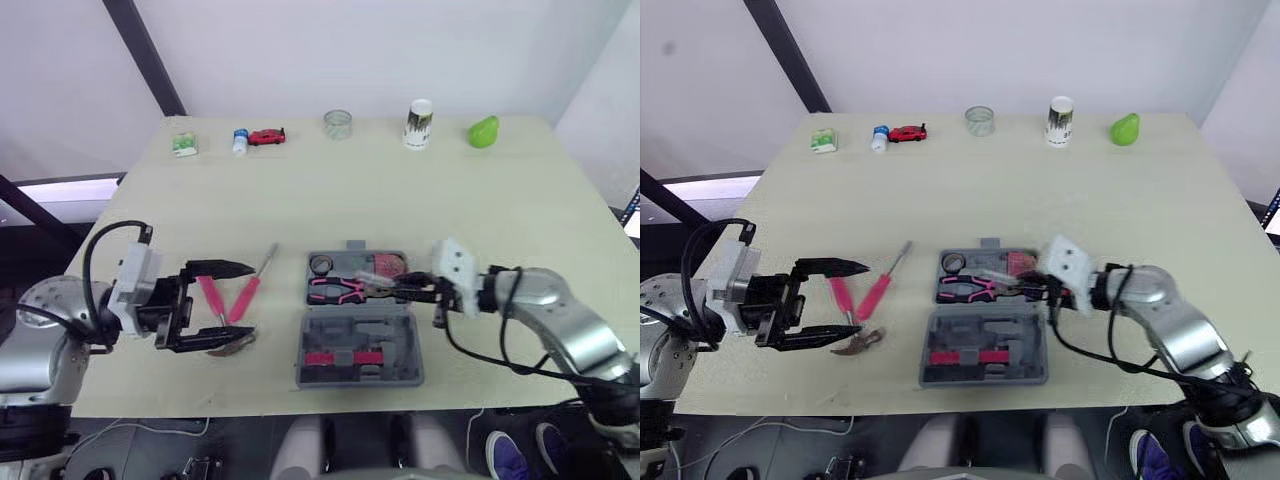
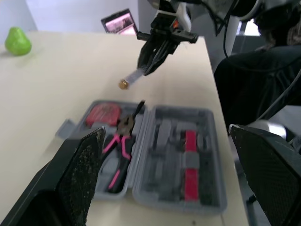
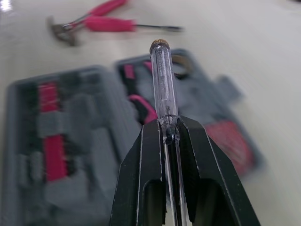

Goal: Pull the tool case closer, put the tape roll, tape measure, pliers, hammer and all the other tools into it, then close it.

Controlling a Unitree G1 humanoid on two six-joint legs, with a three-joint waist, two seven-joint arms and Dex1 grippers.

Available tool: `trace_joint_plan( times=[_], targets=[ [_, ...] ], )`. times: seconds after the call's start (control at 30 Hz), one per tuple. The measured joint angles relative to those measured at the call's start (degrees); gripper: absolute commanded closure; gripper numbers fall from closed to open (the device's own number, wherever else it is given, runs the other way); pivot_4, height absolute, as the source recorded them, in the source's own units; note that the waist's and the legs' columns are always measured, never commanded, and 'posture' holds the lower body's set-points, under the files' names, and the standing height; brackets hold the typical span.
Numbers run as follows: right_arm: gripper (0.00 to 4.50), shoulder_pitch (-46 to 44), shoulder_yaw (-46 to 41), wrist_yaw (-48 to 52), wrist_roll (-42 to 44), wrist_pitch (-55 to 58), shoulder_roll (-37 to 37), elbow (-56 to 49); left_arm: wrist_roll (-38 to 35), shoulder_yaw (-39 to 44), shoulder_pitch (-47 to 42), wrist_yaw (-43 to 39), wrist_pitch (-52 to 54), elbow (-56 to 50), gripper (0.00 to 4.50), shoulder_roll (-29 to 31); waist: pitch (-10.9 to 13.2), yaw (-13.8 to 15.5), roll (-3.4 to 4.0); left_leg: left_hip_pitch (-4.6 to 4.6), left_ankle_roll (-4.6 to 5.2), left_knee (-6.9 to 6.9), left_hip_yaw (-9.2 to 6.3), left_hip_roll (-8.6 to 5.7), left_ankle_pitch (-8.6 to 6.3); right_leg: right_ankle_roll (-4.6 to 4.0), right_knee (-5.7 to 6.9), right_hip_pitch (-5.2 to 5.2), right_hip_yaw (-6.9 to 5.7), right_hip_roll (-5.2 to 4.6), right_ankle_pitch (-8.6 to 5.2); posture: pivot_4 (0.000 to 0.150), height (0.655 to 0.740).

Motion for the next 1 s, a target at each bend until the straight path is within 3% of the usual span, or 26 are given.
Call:
trace_joint_plan(
  times=[0.2,0.53,1.0],
  targets=[
    [4.47,-8.16,14.40,-2.65,-6.15,9.76,8.51,0.29,0.60,2.87,5.26,-0.49,-4.30,4.76,0.00,1.24,-0.03,-0.22,-0.07,-0.82,-0.06,0.19,0.01,0.01,0.04,0.00,0.18,-0.78,-0.02,-0.04,0.02,0.150,0.7400],
    [4.47,-18.37,26.38,-5.17,-15.37,15.90,14.15,8.08,0.67,4.26,8.89,-0.59,-8.24,7.19,0.00,2.36,-0.05,-0.44,-0.11,-0.77,-0.03,0.28,-0.07,-0.03,0.02,0.00,0.27,-0.71,-0.14,-0.06,0.03,0.150,0.7400],
    [4.47,-19.08,27.01,0.87,-17.57,13.36,10.65,9.27,1.63,2.99,7.83,-0.65,-8.62,7.62,0.00,2.36,-0.05,-0.42,-0.12,-0.78,-0.02,0.28,-0.06,-0.03,0.02,0.00,0.26,-0.71,-0.14,-0.04,0.03,0.150,0.7400]
  ],
)
